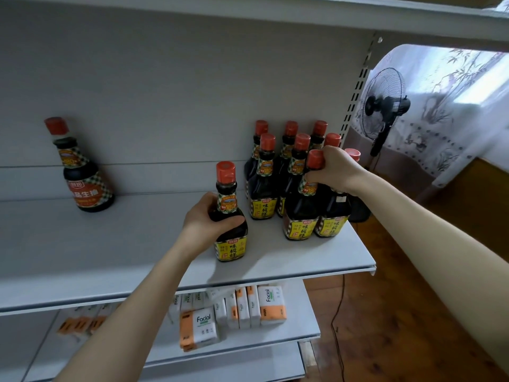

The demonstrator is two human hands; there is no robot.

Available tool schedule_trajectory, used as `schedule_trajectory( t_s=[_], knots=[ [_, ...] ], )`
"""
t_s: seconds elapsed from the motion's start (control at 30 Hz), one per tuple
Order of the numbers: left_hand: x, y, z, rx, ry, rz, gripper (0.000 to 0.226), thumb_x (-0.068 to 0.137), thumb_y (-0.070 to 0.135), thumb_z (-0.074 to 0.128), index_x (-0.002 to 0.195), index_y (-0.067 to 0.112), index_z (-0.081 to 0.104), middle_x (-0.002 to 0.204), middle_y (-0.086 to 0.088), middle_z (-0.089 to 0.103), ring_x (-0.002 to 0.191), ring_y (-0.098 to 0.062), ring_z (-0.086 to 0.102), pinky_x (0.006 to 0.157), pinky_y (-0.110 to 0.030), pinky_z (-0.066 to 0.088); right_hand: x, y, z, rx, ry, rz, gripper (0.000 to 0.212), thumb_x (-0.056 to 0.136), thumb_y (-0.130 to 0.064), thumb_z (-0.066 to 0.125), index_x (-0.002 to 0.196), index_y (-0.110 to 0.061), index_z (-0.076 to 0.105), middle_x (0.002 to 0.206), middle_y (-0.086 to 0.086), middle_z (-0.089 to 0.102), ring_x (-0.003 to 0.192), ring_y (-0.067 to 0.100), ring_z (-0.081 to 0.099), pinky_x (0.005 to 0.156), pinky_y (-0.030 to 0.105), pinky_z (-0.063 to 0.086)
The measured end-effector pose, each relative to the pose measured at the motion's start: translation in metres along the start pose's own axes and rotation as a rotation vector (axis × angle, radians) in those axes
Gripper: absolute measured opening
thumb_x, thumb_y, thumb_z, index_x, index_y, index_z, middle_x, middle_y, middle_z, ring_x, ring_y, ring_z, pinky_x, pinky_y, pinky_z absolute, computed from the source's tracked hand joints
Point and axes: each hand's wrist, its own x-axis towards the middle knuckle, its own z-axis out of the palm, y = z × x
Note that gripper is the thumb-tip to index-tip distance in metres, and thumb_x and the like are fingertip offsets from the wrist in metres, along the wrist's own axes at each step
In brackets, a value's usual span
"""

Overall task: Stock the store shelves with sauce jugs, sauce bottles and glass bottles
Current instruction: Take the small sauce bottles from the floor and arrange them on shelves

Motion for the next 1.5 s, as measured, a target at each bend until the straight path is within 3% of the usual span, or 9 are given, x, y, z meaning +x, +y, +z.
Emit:
schedule_trajectory(
  t_s=[0.4, 0.5, 0.57, 0.7, 0.8, 0.93, 1.1, 1.23, 1.5],
  knots=[
    [-0.002, 0.005, 0.0, 0.077, -0.008, 0.0, 0.039, 0.073, 0.026, 0.076, 0.103, 0.023, 0.051, 0.101, 0.003, 0.059, 0.097, -0.018, 0.057, 0.078, -0.028, 0.042, -0.002, 0.001, 0.004, -0.027, 0.07, 0.002, 0.021, 0.074, -0.013, 0.067, 0.081, -0.002, 0.05, 0.072, 0.006, 0.052, 0.068, 0.023, 0.053, 0.05, 0.024, 0.036],
    [-0.004, 0.008, -0.003, 0.071, 0.005, 0.006, 0.039, 0.074, 0.029, 0.075, 0.104, 0.026, 0.05, 0.106, 0.008, 0.055, 0.101, -0.011, 0.051, 0.084, -0.026, 0.037, -0.013, 0.0, 0.002, 0.035, 0.11, 0.012, 0.037, 0.077, -0.019, 0.07, 0.106, 0.0, 0.054, 0.092, 0.01, 0.06, 0.086, 0.026, 0.058, 0.067, 0.031, 0.045],
    [-0.003, 0.011, -0.005, -0.013, 0.06, 0.027, 0.039, 0.074, 0.026, 0.075, 0.107, 0.023, 0.054, 0.107, 0.005, 0.058, 0.103, -0.011, 0.053, 0.086, -0.025, 0.039, -0.03, 0.003, 0.003, 0.17, 0.29, 0.006, 0.047, 0.08, -0.023, 0.07, 0.118, -0.004, 0.052, 0.099, 0.006, 0.061, 0.092, 0.019, 0.057, 0.077, 0.028, 0.045],
    [-0.003, 0.017, -0.002, -0.009, 0.113, 0.097, 0.036, 0.078, 0.019, 0.072, 0.112, 0.018, 0.059, 0.1, 0.002, 0.063, 0.094, -0.014, 0.058, 0.081, -0.024, 0.04, -0.077, 0.027, 0.024, 0.305, 0.634, -0.084, 0.021, 0.084, -0.021, 0.066, 0.096, -0.004, 0.064, 0.083, 0.0, 0.062, 0.077, 0.013, 0.06, 0.067, 0.005, 0.043],
    [-0.003, 0.019, 0.004, -0.019, 0.132, 0.106, 0.034, 0.077, 0.019, 0.073, 0.109, 0.017, 0.061, 0.097, 0.004, 0.062, 0.091, -0.013, 0.058, 0.077, -0.019, 0.041, -0.096, 0.07, 0.061, 0.122, 0.476, 0.06, 0.029, 0.086, -0.028, 0.063, 0.098, -0.002, 0.066, 0.091, 0.008, 0.067, 0.089, 0.024, 0.063, 0.071, 0.02, 0.044],
    [0.001, 0.024, 0.017, -0.048, 0.105, 0.11, 0.029, 0.076, 0.018, 0.073, 0.102, 0.022, 0.06, 0.095, 0.005, 0.063, 0.089, -0.01, 0.059, 0.071, -0.012, 0.042, -0.101, 0.105, 0.097, -0.085, 0.146, 0.325, 0.067, 0.086, -0.05, 0.053, 0.132, -0.003, 0.045, 0.139, 0.011, 0.045, 0.13, 0.025, 0.038, 0.097, 0.036, 0.04],
    [0.009, 0.032, 0.037, -0.073, 0.063, 0.135, 0.036, 0.077, 0.015, 0.073, 0.111, 0.016, 0.061, 0.095, 0.007, 0.062, 0.086, -0.005, 0.057, 0.064, 0.004, 0.04, -0.102, 0.117, 0.115, -0.286, 0.055, 0.332, 0.09, 0.081, -0.073, 0.028, 0.137, -0.003, 0.036, 0.148, 0.015, 0.031, 0.14, 0.026, 0.021, 0.113, 0.038, 0.02],
    [0.019, 0.035, 0.051, -0.084, 0.031, 0.157, 0.035, 0.077, 0.013, 0.072, 0.11, 0.016, 0.06, 0.097, 0.007, 0.062, 0.089, -0.008, 0.058, 0.065, 0.004, 0.04, -0.103, 0.12, 0.12, -0.289, 0.062, 0.313, 0.077, 0.09, -0.059, 0.035, 0.143, -0.004, 0.025, 0.155, 0.013, 0.016, 0.145, 0.024, 0.006, 0.117, 0.034, 0.007],
    [0.033, 0.038, 0.065, -0.065, 0.029, 0.23, 0.03, 0.079, 0.011, 0.07, 0.108, 0.01, 0.061, 0.097, 0.005, 0.061, 0.09, -0.011, 0.058, 0.071, -0.006, 0.043, -0.104, 0.12, 0.121, -0.295, 0.062, 0.312, 0.077, 0.091, -0.059, 0.033, 0.145, -0.006, 0.02, 0.156, 0.012, 0.011, 0.145, 0.023, 0.003, 0.117, 0.033, 0.004]
  ],
)
